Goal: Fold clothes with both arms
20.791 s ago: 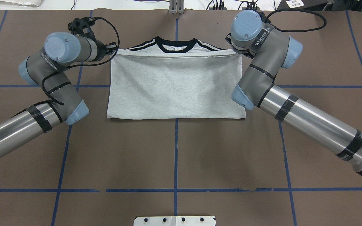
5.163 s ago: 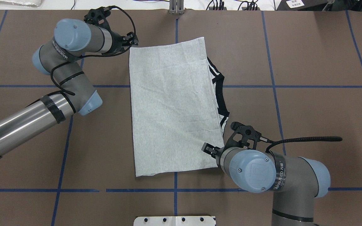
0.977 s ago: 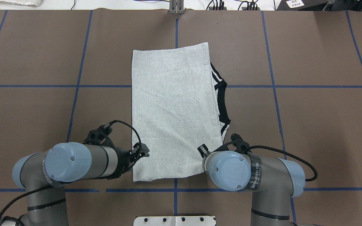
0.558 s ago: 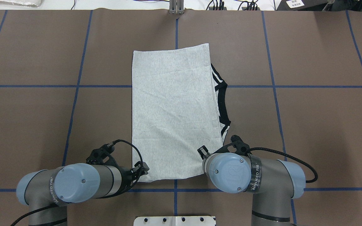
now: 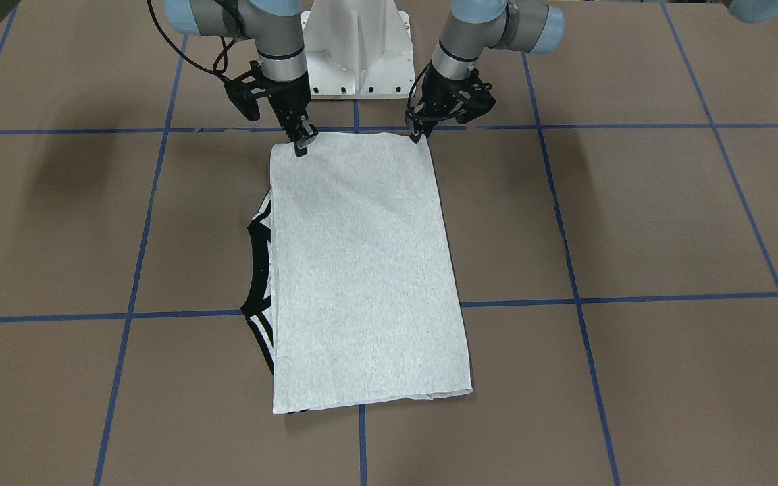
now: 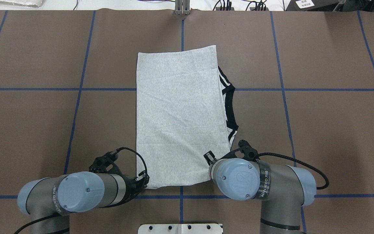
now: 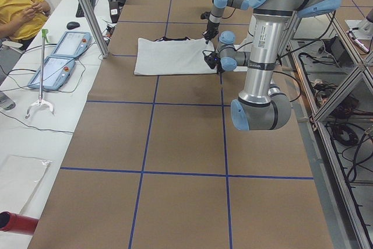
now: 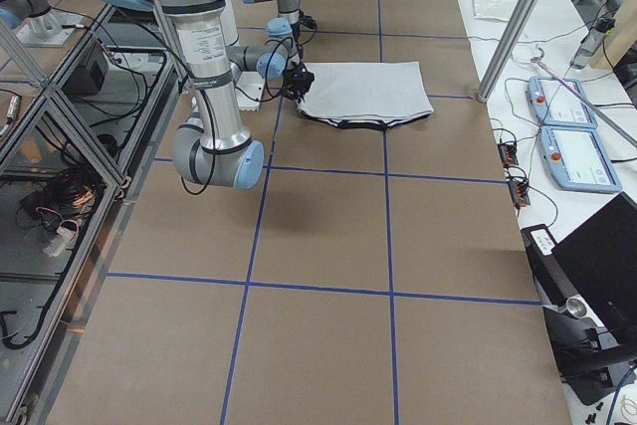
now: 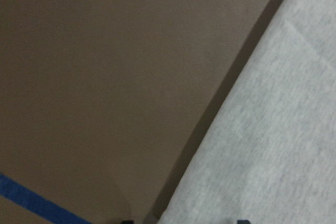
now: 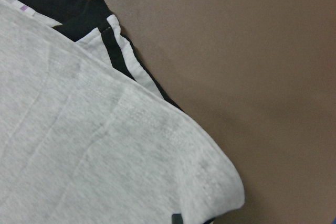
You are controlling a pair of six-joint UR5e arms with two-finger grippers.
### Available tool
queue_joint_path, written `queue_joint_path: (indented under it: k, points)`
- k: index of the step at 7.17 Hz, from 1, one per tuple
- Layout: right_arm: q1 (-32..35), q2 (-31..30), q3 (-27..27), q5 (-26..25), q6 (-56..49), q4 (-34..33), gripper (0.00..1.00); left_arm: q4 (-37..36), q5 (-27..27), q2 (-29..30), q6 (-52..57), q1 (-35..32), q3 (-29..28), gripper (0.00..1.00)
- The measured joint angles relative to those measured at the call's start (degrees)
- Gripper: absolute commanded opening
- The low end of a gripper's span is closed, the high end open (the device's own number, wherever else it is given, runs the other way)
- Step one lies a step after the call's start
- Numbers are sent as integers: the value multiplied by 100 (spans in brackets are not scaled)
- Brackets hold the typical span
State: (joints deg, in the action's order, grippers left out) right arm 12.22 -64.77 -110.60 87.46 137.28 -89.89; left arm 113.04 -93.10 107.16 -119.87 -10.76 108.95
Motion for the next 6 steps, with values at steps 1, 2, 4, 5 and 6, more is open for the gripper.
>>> queue_joint_path:
  k: [1, 2, 4, 5, 6]
  points:
    - [-3, -8, -44, 4, 0, -4, 0, -3, -6, -4, -1, -12, 71, 0]
    - [-33, -31, -83, 1, 2, -8, 0, -7, -16, -24, 0, -26, 213, 0]
    - [-216, -179, -294, 0, 104, -13, 0, -9, -44, -294, 9, -23, 758, 0]
    - [-358, -326, -527, 0, 226, -17, 0, -10, -51, -464, -23, 19, 1050, 0]
    - [-485, -454, -789, 0, 310, -19, 0, -10, -52, -546, -126, 126, 1253, 0]
